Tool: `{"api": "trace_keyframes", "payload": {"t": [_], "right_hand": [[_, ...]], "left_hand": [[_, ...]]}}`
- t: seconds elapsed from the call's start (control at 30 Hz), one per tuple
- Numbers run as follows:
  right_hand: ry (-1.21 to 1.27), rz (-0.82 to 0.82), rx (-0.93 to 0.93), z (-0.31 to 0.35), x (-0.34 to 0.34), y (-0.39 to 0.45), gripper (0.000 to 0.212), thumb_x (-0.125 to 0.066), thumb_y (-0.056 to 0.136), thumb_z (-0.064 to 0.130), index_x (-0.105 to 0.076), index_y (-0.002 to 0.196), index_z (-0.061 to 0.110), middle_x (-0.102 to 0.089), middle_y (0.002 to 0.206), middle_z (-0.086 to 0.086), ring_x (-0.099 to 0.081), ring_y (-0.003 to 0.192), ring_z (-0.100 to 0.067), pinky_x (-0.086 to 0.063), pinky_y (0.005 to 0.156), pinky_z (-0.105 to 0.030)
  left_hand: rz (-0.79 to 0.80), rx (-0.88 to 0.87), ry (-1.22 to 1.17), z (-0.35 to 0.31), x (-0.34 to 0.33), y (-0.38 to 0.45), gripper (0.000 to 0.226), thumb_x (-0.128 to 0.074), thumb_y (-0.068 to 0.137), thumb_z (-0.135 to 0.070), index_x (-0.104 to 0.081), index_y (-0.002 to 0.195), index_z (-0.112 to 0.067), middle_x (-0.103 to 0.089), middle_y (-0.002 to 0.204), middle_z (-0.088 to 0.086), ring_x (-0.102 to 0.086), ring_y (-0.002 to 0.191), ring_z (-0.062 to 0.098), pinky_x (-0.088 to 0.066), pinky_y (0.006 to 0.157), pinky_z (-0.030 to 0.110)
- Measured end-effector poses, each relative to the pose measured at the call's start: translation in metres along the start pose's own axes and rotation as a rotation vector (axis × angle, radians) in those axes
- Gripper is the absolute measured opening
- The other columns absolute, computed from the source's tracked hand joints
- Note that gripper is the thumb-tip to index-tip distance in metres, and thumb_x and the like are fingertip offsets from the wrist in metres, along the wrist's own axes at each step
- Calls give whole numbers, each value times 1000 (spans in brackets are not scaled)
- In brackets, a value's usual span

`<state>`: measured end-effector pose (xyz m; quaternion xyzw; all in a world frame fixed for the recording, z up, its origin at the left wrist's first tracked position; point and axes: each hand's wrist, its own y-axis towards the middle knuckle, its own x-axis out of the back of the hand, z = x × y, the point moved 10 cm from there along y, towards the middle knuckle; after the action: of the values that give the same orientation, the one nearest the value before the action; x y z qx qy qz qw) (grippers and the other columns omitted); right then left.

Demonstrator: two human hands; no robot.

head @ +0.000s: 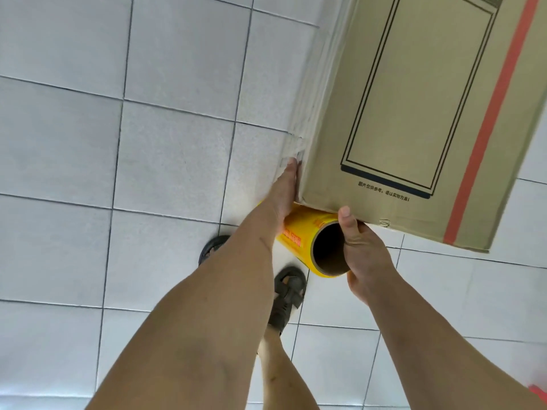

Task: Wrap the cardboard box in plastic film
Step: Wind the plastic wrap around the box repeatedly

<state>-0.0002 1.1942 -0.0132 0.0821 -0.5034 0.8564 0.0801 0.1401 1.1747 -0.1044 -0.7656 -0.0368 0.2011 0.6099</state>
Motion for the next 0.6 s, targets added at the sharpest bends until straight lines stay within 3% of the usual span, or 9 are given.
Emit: {"api": "trace_keyframes", "payload": {"t": [0.07, 0.13, 0.2, 0.23, 0.3, 0.37, 0.43, 0.5, 0.6], "right_hand": [[13, 1, 7, -2, 2, 1, 41, -64, 71, 58, -63, 104, 33, -69, 113, 13, -62, 107, -6, -45, 100, -30], [5, 4, 15, 0, 3, 3, 44, -65, 69, 59, -64, 104, 32, -69, 112, 14, -61, 106, -5, -45, 97, -29], [19, 8, 23, 3, 4, 3, 44, -66, 69, 59, -64, 103, 31, -69, 109, 16, -61, 102, -2, -44, 95, -26], [27, 5, 23, 2, 6, 4, 44, -66, 69, 59, -64, 102, 30, -69, 108, 16, -61, 101, -2, -45, 95, -26], [71, 6, 10, -4, 9, 0, 58, -67, 66, 66, -67, 107, 25, -72, 112, 9, -64, 107, -9, -46, 100, -31], [147, 17, -9, -20, 7, -3, 80, -66, 67, 79, -66, 121, 19, -70, 121, -1, -64, 116, -19, -45, 106, -43], [182, 38, -33, -41, 8, -9, 89, -61, 69, 84, -64, 126, 15, -69, 124, -8, -63, 119, -26, -44, 106, -51], [154, 48, -42, -51, 5, -14, 87, -58, 72, 84, -66, 122, 14, -70, 119, -10, -65, 114, -27, -46, 104, -52], [121, -26, 4, -41, 13, -23, 61, -61, 82, 69, -67, 117, 20, -73, 111, -1, -68, 106, -19, -51, 100, -45]], "left_hand": [[-18, -8, 7, 0, 3, 3, 78, -36, 104, -81, -70, 141, -22, -81, 113, 15, -77, 106, 33, -62, 102, 46], [-19, -4, -6, 0, 1, 5, 83, -37, 101, -85, -66, 146, -22, -79, 123, 16, -75, 115, 36, -59, 109, 50], [-38, -27, -73, 5, 2, 3, 102, -41, 85, -100, -60, 152, -25, -75, 134, 12, -70, 124, 35, -53, 116, 55], [-59, -50, -103, 11, 5, 6, 119, -44, 68, -110, -57, 155, -29, -73, 140, 10, -69, 128, 36, -52, 117, 58], [-149, -105, -126, 28, 12, 3, 146, -44, 37, -121, -53, 159, -39, -71, 148, 6, -67, 135, 35, -50, 119, 59], [-179, -164, -6, 38, 10, -17, 149, -38, 35, -123, -50, 161, -44, -63, 158, 1, -57, 148, 32, -40, 126, 58], [-141, -204, 171, 36, -7, -43, 154, -34, 39, -124, -44, 165, -36, -54, 166, 3, -49, 155, 32, -34, 130, 56], [-126, -132, 351, 43, -14, -53, 160, -37, 40, -120, -38, 169, -25, -47, 169, 4, -45, 156, 31, -33, 131, 54], [-81, -8, 401, 49, -16, -57, 168, -52, 24, -120, -44, 164, -28, -56, 163, 6, -54, 149, 32, -38, 127, 56]]}}
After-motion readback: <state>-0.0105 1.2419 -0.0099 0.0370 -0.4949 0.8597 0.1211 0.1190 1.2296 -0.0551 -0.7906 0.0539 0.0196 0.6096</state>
